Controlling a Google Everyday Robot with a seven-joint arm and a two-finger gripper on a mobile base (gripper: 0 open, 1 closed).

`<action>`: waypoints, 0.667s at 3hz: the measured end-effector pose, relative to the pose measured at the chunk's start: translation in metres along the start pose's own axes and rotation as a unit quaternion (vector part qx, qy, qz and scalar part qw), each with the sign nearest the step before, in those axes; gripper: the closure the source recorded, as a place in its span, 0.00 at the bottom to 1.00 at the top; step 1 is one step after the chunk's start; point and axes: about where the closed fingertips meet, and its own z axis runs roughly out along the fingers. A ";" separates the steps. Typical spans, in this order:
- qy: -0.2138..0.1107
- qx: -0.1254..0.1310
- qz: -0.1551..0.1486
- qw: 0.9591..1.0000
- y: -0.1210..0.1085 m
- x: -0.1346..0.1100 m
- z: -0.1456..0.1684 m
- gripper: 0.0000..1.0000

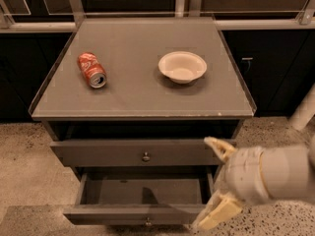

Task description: Close middle drawer

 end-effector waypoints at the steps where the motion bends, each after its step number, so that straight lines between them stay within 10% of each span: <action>1: -0.074 -0.032 0.096 0.992 0.044 0.043 0.081 0.00; 2: -0.076 -0.049 0.144 0.985 0.071 0.079 0.116 0.00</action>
Offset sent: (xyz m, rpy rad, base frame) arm -0.0145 0.0263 -0.0740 0.1785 0.0978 -0.0572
